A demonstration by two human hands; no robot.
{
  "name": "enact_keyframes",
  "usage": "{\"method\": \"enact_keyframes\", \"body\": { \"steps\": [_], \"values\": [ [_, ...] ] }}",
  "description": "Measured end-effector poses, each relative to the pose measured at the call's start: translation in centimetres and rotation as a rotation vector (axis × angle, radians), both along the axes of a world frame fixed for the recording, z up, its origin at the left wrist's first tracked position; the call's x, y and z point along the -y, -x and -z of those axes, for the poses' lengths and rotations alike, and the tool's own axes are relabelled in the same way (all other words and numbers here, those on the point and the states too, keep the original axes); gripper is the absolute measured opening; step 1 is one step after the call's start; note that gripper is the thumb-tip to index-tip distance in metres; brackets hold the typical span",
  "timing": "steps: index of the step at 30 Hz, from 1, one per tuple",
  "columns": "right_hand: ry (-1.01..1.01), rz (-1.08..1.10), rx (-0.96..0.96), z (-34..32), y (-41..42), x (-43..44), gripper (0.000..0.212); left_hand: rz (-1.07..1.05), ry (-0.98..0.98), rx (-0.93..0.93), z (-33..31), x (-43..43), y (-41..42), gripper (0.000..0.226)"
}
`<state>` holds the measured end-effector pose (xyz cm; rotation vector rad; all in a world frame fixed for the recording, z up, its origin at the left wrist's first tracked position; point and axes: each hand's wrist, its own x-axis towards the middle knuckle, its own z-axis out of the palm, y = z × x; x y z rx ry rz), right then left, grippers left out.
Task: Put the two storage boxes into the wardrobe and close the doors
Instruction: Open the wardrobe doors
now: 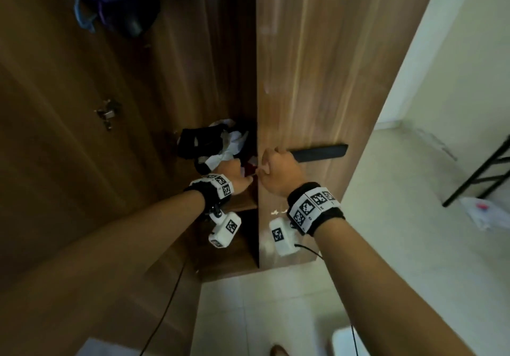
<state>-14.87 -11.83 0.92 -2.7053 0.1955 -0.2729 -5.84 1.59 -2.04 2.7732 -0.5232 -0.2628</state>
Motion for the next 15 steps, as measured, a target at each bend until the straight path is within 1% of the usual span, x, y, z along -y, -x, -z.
{"method": "enact_keyframes", "body": {
  "steps": [4, 8, 12, 15],
  "values": [
    [0.161, 0.035, -0.094, 0.4, -3.1, 6.0, 0.036, -0.033, 0.102, 0.036, -1.8, 5.1, -2.8, 0.044],
    [0.207, 0.038, -0.159, 1.8, -5.6, 10.2, 0.035, -0.1, 0.212, 0.03, -2.2, 8.6, -5.5, 0.047],
    [0.214, 0.007, -0.168, 3.4, -7.5, 12.8, 0.044, -0.172, 0.229, 0.04, -2.5, 9.8, -7.8, 0.047],
    [0.242, -0.048, -0.207, 4.5, -8.6, 13.6, 0.04, -0.14, 0.197, 0.087, -1.9, 9.7, -9.2, 0.041]
  ]
}}
